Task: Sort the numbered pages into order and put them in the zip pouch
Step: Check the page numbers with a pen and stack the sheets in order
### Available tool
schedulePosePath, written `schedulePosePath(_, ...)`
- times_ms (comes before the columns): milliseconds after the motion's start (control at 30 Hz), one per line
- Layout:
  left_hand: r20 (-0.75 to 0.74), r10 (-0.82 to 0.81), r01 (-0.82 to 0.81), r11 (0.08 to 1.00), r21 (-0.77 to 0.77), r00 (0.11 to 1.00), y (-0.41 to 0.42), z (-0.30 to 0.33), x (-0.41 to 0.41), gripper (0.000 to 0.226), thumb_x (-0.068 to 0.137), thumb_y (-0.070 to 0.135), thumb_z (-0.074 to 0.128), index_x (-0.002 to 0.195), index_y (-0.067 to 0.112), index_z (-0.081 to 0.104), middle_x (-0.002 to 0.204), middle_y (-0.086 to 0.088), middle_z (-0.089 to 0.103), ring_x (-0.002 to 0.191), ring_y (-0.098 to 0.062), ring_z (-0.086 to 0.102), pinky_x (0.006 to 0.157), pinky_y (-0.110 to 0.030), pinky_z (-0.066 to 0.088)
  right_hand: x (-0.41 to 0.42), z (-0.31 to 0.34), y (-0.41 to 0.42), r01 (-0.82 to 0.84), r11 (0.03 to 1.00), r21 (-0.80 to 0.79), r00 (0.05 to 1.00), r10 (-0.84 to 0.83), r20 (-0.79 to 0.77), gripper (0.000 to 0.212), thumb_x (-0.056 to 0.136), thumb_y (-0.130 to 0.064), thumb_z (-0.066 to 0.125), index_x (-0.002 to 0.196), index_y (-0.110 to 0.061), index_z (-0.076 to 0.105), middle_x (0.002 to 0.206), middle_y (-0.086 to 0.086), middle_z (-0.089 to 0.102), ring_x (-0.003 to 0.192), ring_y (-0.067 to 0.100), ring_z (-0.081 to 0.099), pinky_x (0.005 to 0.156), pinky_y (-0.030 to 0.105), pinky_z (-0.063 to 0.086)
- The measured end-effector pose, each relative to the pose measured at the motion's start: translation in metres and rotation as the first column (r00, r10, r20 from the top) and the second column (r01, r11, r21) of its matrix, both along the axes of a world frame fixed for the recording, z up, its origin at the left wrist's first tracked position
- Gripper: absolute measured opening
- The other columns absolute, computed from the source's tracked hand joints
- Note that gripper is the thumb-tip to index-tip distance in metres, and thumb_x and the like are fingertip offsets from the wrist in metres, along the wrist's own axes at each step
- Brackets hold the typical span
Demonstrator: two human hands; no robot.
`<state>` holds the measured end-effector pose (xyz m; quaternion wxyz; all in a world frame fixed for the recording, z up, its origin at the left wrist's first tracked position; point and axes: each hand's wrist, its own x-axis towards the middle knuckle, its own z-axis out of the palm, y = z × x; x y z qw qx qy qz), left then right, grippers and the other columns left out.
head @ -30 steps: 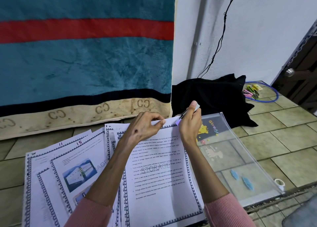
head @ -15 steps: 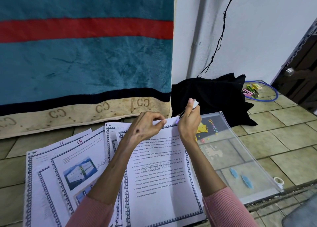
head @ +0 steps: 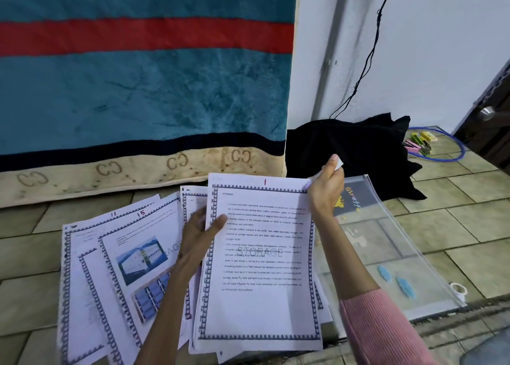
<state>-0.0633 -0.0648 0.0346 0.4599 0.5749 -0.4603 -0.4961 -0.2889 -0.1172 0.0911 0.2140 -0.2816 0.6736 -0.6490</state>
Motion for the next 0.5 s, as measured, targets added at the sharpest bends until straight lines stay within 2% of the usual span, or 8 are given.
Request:
schedulePosePath(67, 0.019, -0.108, 0.107, 0.991, 0.077, 0.994, 0.008, -0.008, 0.002, 0.039, 0.062, 0.057, 0.074, 0.095, 0.038, 0.065, 0.090, 0.019, 0.072, 0.100, -0.014, 0.067, 0.084, -0.031, 0.054, -0.003, 0.000, -0.001, -0.047, 0.998, 0.042, 0.999, 0.046, 0.026, 0.042, 0.100, -0.044, 0.025, 0.091, -0.010, 0.048, 0.082, 0.002, 0.055, 0.088, 0.024, 0.052, 0.081, 0.033, 0.038)
schedulePosePath(100, -0.001, -0.131, 0.131, 0.987, 0.092, 0.991, 0.010, -0.009, 0.002, 0.041, 0.062, 0.056, 0.074, 0.097, 0.037, 0.066, 0.092, 0.016, 0.072, 0.100, -0.015, 0.067, 0.083, -0.031, 0.054, -0.004, 0.000, -0.002, -0.103, 0.994, 0.047, 0.992, 0.099, 0.071, 0.042, 0.099, -0.046, 0.024, 0.092, -0.012, 0.048, 0.087, 0.004, 0.057, 0.087, 0.022, 0.053, 0.081, 0.033, 0.039)
schedulePosePath(200, -0.025, -0.056, 0.059, 0.992, 0.115, 0.998, 0.014, -0.009, 0.014, 0.030, 0.083, 0.024, 0.066, 0.112, 0.019, 0.065, 0.104, -0.001, 0.071, 0.096, -0.021, 0.067, 0.084, -0.036, 0.055, -0.010, 0.000, 0.000, -0.205, 0.975, -0.086, 0.935, 0.221, 0.278, 0.036, 0.100, -0.043, 0.025, 0.083, -0.017, 0.044, 0.071, 0.004, 0.056, 0.064, 0.019, 0.052, 0.065, 0.031, 0.044)
schedulePosePath(233, -0.030, -0.023, 0.026, 0.991, 0.129, 0.999, 0.014, -0.007, 0.021, 0.032, 0.085, 0.020, 0.064, 0.116, 0.014, 0.063, 0.108, -0.007, 0.070, 0.095, -0.024, 0.067, 0.087, -0.040, 0.054, -0.013, 0.000, 0.004, -0.201, 0.973, -0.111, 0.932, 0.225, 0.284, 0.035, 0.100, -0.043, 0.026, 0.085, -0.017, 0.044, 0.069, 0.005, 0.053, 0.059, 0.019, 0.049, 0.060, 0.030, 0.043)
schedulePosePath(267, -0.032, -0.006, 0.011, 0.990, 0.137, 0.999, 0.015, -0.006, 0.028, 0.035, 0.086, 0.019, 0.063, 0.119, 0.011, 0.061, 0.110, -0.010, 0.069, 0.096, -0.026, 0.067, 0.089, -0.042, 0.053, -0.017, -0.006, 0.007, -0.217, 0.974, -0.070, 0.953, 0.227, 0.202, 0.037, 0.100, -0.044, 0.026, 0.092, -0.016, 0.048, 0.074, 0.004, 0.053, 0.063, 0.018, 0.048, 0.061, 0.030, 0.042)
schedulePosePath(333, -0.027, 0.017, -0.013, 0.988, 0.153, 0.999, 0.019, -0.005, 0.041, 0.038, 0.087, 0.019, 0.062, 0.123, 0.009, 0.058, 0.114, -0.012, 0.067, 0.098, -0.029, 0.065, 0.089, -0.040, 0.051, -0.023, -0.028, 0.013, -0.270, 0.954, 0.134, 0.953, 0.284, -0.106, 0.044, 0.100, -0.042, 0.025, 0.114, -0.010, 0.053, 0.097, 0.000, 0.055, 0.089, 0.016, 0.051, 0.078, 0.031, 0.038)
schedulePosePath(400, -0.022, 0.049, -0.044, 0.986, 0.163, 0.999, 0.019, -0.005, 0.050, 0.040, 0.087, 0.020, 0.062, 0.125, 0.011, 0.057, 0.118, -0.012, 0.065, 0.102, -0.029, 0.063, 0.092, -0.041, 0.049, -0.023, -0.058, 0.017, -0.300, 0.891, 0.342, 0.857, 0.409, -0.313, 0.051, 0.100, -0.040, 0.023, 0.122, -0.003, 0.050, 0.112, 0.011, 0.057, 0.108, 0.026, 0.052, 0.086, 0.036, 0.038)
schedulePosePath(500, -0.016, 0.066, -0.063, 0.985, 0.162, 0.998, 0.019, -0.002, 0.054, 0.043, 0.087, 0.022, 0.062, 0.128, 0.012, 0.055, 0.121, -0.012, 0.063, 0.106, -0.030, 0.061, 0.096, -0.042, 0.047, -0.009, -0.086, 0.022, -0.247, 0.751, 0.612, 0.675, 0.587, -0.447, 0.047, 0.100, -0.034, 0.023, 0.135, -0.006, 0.038, 0.119, 0.025, 0.047, 0.113, 0.040, 0.045, 0.091, 0.045, 0.039)
